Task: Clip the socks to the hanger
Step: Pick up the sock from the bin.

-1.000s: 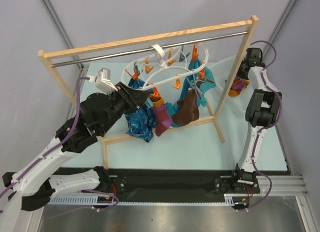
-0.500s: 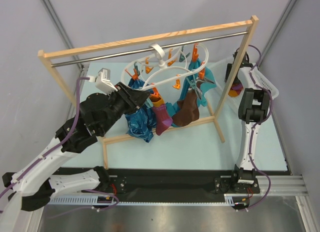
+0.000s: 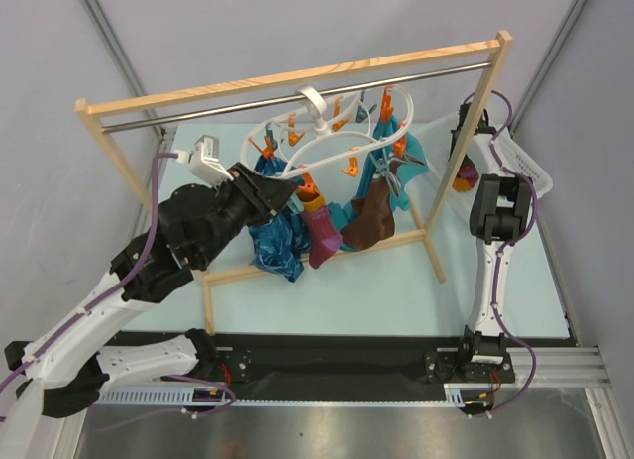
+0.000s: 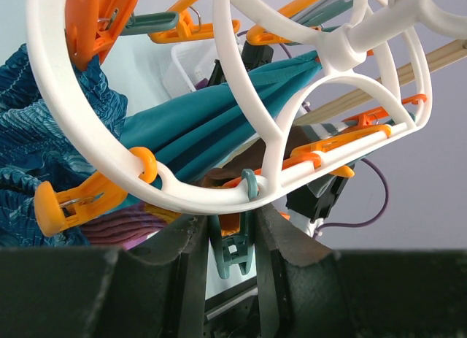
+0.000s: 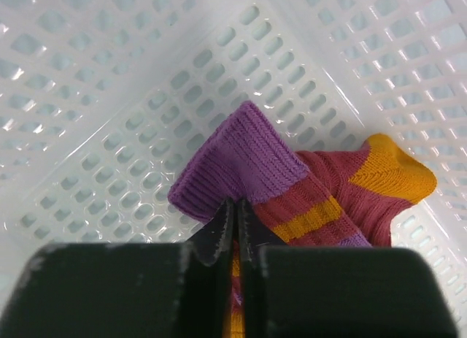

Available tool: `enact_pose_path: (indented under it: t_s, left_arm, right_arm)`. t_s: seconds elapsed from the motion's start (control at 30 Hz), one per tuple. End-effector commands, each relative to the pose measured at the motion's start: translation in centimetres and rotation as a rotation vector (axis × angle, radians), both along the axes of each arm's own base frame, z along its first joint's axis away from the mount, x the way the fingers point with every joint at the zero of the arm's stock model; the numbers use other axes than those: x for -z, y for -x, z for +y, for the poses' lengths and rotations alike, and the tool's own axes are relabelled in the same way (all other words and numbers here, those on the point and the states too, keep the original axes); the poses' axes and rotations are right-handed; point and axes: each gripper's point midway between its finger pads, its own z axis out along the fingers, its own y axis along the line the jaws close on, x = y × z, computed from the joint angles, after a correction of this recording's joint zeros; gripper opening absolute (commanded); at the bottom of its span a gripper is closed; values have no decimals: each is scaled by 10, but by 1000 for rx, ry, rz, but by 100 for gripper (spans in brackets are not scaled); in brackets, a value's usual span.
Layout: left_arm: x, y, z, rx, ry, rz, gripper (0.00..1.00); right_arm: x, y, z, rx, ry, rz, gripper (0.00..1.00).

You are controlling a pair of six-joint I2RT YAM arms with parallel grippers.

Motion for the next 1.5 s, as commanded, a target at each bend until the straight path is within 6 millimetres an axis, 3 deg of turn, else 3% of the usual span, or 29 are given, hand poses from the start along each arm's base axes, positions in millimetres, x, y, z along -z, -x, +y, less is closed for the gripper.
enact_pose_path:
  t_s: [0.0, 0.13, 0.17, 0.2, 0.27, 0.3, 0.47, 0.5, 0.57, 0.6, 0.67, 0.7, 0.73, 0.8, 0.83, 0.87, 1.0, 1.3, 1.37, 1.4, 1.47]
  left_arm:
    - [9, 2, -4, 22, -26, 11, 0]
    - [8, 2, -4, 22, -22, 8, 0]
    - [9, 2, -5, 25, -22, 10, 0]
    - [10, 2, -6, 25, -23, 11, 0]
    - [13, 1, -7, 24, -20, 18, 0]
    - [13, 1, -7, 24, -19, 19, 0]
    - [15, 1, -5, 17, -18, 13, 0]
    - [17, 0, -5, 14, -25, 16, 0]
    - [17, -1, -6, 12, -23, 14, 0]
    - [19, -1, -6, 14, -26, 17, 0]
    - [21, -1, -8, 18, -27, 18, 0]
    - [22, -1, -9, 20, -29, 20, 0]
    - [23, -1, -9, 23, -29, 24, 0]
    - [23, 0, -9, 25, -24, 24, 0]
    - [24, 0, -10, 28, -19, 27, 0]
    - [24, 0, -10, 27, -18, 28, 0]
    - [25, 1, -11, 36, -11, 29, 0]
    - [22, 4, -10, 45, -13, 23, 0]
    - [21, 4, -10, 46, -7, 22, 0]
    - [21, 5, -10, 48, -5, 24, 0]
    - [19, 5, -12, 54, 4, 25, 0]
  right_arm:
    - [-35, -9, -11, 40, 31, -87, 2]
    - [-84, -4, -12, 78, 22, -172, 0]
    - [-108, -1, -12, 80, 23, -211, 0]
    - [-120, 3, -14, 94, 21, -225, 0]
    - [-140, 15, -18, 130, 2, -246, 0]
    - [-164, 28, -21, 142, -6, -281, 0]
    - [-238, 73, -3, 125, -29, -395, 0]
    - [-271, 90, -1, 132, -12, -456, 0]
    - [-278, 114, 3, 154, -9, -454, 0]
    - [-311, 135, 4, 169, -16, -531, 0]
    - [-323, 161, 7, 186, -28, -579, 0]
    - [-358, 183, 11, 175, -50, -687, 0]
    - [-366, 197, 16, 171, -60, -721, 0]
    - [-401, 221, 21, 154, -62, -832, 0]
    - [-430, 250, 26, 140, -68, -918, 0]
    - [-448, 264, 26, 137, -70, -967, 0]
    - [-499, 320, 47, 18, -113, -1097, 0]
    - [-507, 403, 169, -619, -485, -1025, 0]
    - [-498, 427, 206, -833, -622, -954, 0]
    - [-502, 441, 217, -905, -674, -958, 0]
    - [-483, 461, 238, -1055, -787, -877, 0]
